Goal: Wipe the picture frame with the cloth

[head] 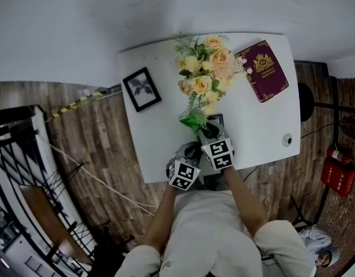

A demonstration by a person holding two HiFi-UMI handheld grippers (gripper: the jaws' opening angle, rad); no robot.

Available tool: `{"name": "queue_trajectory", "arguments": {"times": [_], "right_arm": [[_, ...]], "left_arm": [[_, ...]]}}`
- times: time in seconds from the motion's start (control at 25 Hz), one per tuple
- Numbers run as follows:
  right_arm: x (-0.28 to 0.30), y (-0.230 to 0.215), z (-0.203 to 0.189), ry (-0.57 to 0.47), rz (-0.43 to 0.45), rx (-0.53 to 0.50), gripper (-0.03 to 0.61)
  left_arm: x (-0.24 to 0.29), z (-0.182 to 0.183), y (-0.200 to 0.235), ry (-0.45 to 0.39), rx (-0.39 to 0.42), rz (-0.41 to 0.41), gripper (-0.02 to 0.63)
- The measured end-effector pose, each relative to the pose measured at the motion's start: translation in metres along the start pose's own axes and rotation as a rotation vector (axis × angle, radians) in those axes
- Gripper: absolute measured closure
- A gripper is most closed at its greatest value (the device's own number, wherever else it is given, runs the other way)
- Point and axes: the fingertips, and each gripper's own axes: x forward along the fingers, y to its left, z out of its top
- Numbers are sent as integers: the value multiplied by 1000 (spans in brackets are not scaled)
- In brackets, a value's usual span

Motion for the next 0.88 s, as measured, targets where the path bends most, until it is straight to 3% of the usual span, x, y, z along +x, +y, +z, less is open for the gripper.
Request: {"name": "queue_trajectory", "arguments": {"times": [0.64, 0.88], "right_arm": [[-27, -59, -15, 40, -173, 72, 483], [-40, -74, -15, 19, -192, 100, 483]], "left_arm": [[1, -2, 0, 2, -9, 11, 594], [2, -1, 0, -1, -13, 10, 594]]}}
